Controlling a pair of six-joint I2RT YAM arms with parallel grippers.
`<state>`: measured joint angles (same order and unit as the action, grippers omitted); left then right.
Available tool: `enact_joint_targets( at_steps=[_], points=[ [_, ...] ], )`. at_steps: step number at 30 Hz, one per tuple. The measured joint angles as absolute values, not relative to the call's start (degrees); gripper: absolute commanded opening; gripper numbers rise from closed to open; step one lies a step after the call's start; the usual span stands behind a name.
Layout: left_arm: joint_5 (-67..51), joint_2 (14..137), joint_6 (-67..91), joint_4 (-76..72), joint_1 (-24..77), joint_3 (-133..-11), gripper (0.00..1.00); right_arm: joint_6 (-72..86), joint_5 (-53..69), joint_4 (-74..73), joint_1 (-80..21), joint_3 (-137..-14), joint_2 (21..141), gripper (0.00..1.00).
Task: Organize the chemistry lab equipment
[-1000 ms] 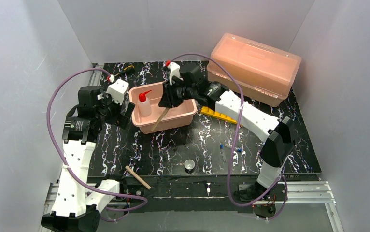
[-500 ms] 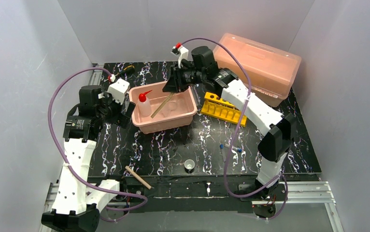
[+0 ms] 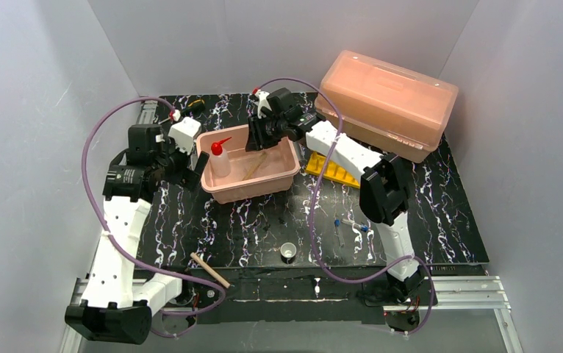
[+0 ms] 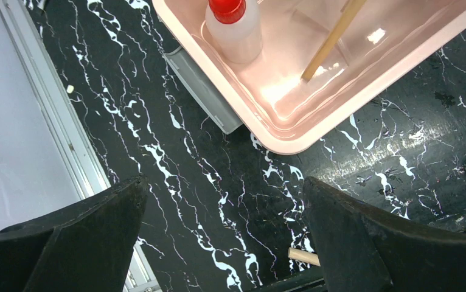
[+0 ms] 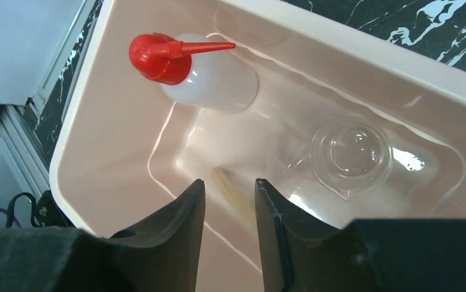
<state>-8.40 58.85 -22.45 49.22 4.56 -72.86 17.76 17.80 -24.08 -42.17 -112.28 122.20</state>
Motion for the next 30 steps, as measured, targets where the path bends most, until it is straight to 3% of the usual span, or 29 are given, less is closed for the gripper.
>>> enact_joint_targets(
  at_steps=[8, 13, 19, 23, 30],
  points=[
    [-8.87, 62.89, -21.54, 47.49, 4.56, -73.10, 0.98, 14.89, 14.23, -25.33, -42.17, -115.53, 122.09, 0.60],
    [-9.49, 65.03, -20.24, 46.18, 4.56, -74.11, 0.98, 14.19, 12.15, -25.20, -42.38, -113.76, 115.85, 0.64],
    [-10.13, 65.85, -17.26, 45.89, 3.56, -75.36, 0.98, 12.85, 9.60, -21.07, -44.96, -101.59, 97.54, 0.67],
    [-10.42, 65.94, -14.21, 45.21, 1.45, -76.80, 0.98, 11.67, 7.26, -17.31, -51.77, -90.21, 88.17, 0.69],
    [-12.66, 66.41, -9.83, 45.04, -6.14, -79.02, 0.98, 11.22, 4.36, -16.70, -68.15, -76.59, 91.54, 0.78]
  ],
)
